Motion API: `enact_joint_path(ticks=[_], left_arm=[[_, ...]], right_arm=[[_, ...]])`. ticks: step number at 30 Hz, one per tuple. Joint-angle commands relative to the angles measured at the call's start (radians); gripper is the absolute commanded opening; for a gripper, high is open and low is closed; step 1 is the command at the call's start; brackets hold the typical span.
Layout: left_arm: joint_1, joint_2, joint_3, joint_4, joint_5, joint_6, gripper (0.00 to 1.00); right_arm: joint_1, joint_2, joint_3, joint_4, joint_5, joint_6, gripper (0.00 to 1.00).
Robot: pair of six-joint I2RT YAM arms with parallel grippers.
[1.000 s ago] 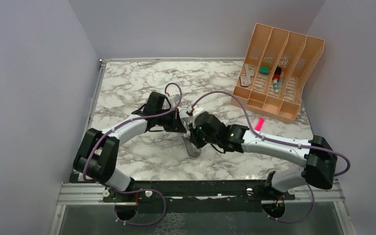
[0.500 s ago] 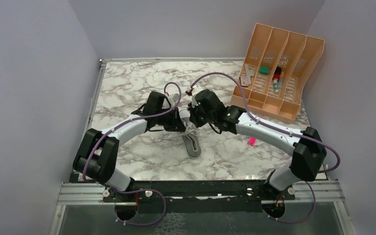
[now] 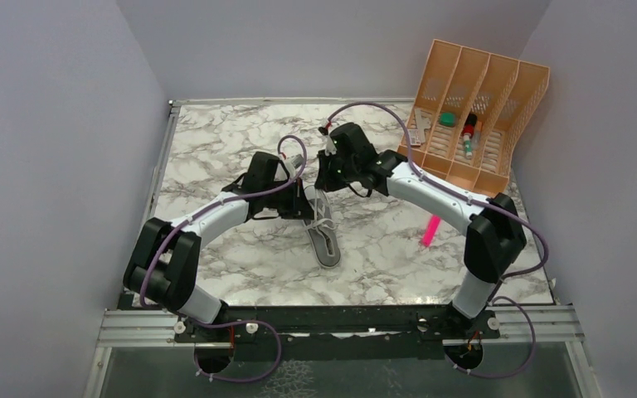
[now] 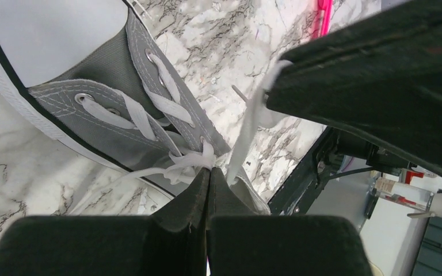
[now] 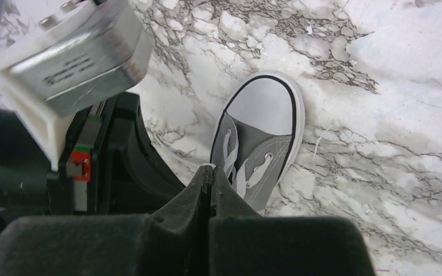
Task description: Tie the shoes
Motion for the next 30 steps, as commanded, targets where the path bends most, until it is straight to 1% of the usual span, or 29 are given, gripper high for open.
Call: enact_joint_path(ticks=[1,3,5,7,9,16,21,28,29,30], left_arm=[[0.006,0.008,0.028,-0.008,0.005,0.009,0.0],[0.006,0.008,0.028,-0.008,0.005,0.007,0.0],[0.006,0.009,0.03,-0.008,0.001,0.007,0.0],[0.006,0.013,0.03,-0.008,0.001,0.004,0.0],[0.006,0.015,0.031,-0.007,0.001,0.001,0.0],[0.006,0.017,0.029,-0.001,-0.007,-0.004,0.0],[0.006,0.01,0.019,-0.001,-0.008,-0.005,0.0],[0.005,-0.002,0.009,-0.002,-0.01,-0.004,0.0],[0.006,-0.006,0.01,-0.009,-0.02,0.0,0.01],[0.006,-0.013,0.013,-0.025,-0.045,0.007,0.05]], right_arm=[[-0.015,0.057,0.089,-0.079,-0.016,0.124,0.01],[-0.016,0.095,0.127,-0.111,0.01,0.162,0.0],[-0.021,0.147,0.198,-0.201,0.042,0.212,0.01],[-0.021,0.19,0.261,-0.304,0.067,0.294,0.01],[-0.024,0.219,0.299,-0.372,0.064,0.361,0.01],[-0.051,0.28,0.362,-0.482,0.041,0.478,0.01],[-0.057,0.279,0.356,-0.499,-0.008,0.542,0.01],[-0.064,0.301,0.356,-0.5,-0.117,0.619,0.01],[-0.064,0.306,0.358,-0.501,-0.124,0.624,0.01],[-0.065,0.31,0.358,-0.502,-0.129,0.628,0.01]])
